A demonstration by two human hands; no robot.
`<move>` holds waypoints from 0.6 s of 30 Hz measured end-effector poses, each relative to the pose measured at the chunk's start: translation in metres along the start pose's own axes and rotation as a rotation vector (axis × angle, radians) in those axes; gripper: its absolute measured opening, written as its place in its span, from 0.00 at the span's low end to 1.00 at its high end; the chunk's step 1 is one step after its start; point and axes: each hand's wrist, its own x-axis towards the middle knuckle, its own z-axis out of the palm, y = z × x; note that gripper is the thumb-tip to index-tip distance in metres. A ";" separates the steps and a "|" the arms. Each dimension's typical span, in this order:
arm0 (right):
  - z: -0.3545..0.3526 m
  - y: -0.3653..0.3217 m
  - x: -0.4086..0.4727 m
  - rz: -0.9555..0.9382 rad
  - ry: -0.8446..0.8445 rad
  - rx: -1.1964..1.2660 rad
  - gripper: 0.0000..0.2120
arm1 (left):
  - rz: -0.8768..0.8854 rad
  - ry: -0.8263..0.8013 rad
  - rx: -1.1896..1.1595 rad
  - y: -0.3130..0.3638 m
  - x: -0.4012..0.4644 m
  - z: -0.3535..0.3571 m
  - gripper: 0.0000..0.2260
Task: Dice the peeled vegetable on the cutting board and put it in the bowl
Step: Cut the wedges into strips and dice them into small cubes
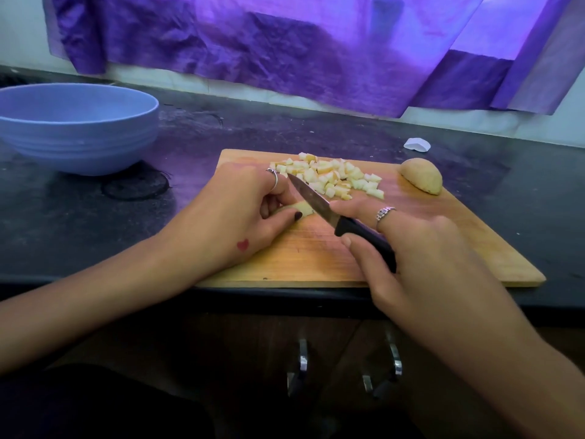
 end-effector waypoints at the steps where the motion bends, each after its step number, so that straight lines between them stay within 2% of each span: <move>1: 0.002 -0.001 0.001 0.002 -0.001 0.003 0.20 | -0.010 0.000 -0.015 0.001 0.000 0.000 0.06; 6: 0.001 -0.004 0.007 0.002 -0.027 -0.030 0.19 | -0.039 -0.001 -0.072 0.003 0.000 -0.002 0.04; 13: 0.000 -0.013 0.033 0.005 -0.135 -0.083 0.16 | -0.050 -0.018 -0.036 0.003 0.002 -0.001 0.04; 18: -0.011 -0.011 0.011 -0.006 -0.165 -0.109 0.19 | -0.062 0.002 -0.032 0.004 0.001 -0.001 0.04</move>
